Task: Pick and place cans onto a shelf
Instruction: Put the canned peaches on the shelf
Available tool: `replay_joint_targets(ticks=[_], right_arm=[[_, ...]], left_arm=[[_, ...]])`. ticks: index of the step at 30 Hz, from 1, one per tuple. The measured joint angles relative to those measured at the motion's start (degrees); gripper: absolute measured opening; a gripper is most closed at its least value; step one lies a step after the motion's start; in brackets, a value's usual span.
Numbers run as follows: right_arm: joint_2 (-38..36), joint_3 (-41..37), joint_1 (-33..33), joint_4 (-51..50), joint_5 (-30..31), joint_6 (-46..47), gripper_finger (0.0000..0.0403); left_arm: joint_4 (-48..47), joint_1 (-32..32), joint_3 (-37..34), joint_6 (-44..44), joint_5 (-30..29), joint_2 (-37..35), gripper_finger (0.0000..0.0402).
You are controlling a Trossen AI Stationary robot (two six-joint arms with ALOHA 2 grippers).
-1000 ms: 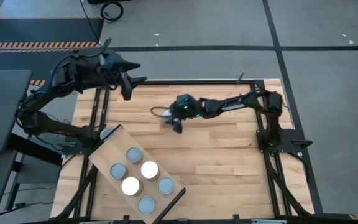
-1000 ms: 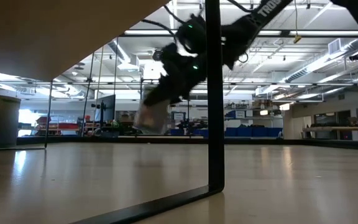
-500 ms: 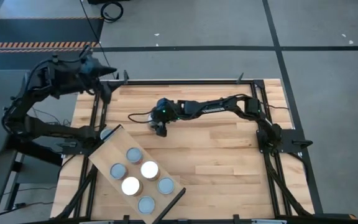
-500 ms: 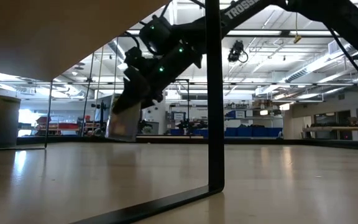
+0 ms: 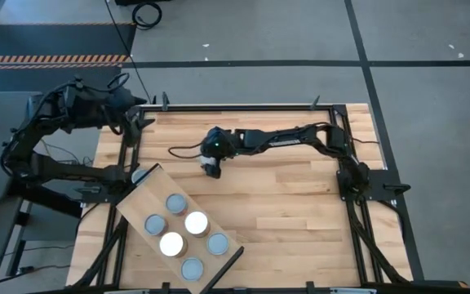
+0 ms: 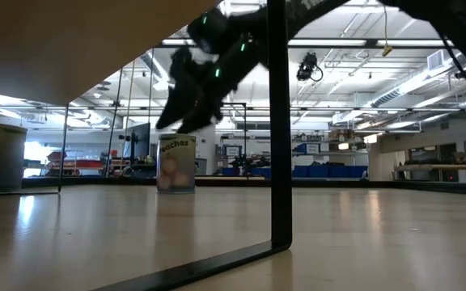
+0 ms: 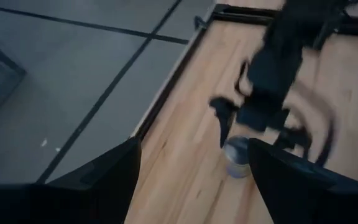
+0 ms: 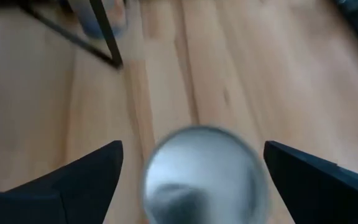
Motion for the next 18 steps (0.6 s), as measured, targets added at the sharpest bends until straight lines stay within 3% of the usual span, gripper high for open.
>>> replay_joint_targets(ticks=[4,12,18], right_arm=[[-6.3,0.13,1.03,-3.37,3.32,0.14,0.0393],[-21.94,0.13,1.95,-23.39,18.36,1.87,0.0374],[-30.61,0.11,1.96,-32.93,25.21,6.23,0.0364]], left_arm=[[4.84,0.0,-6.4,2.41,3.24,-0.09,0.0298],[15.53,1.05,-23.21,2.74,4.47,0.31,0.0317],[30.2,5.54,-34.8,-0.71,18.53,1.0,0.0318]])
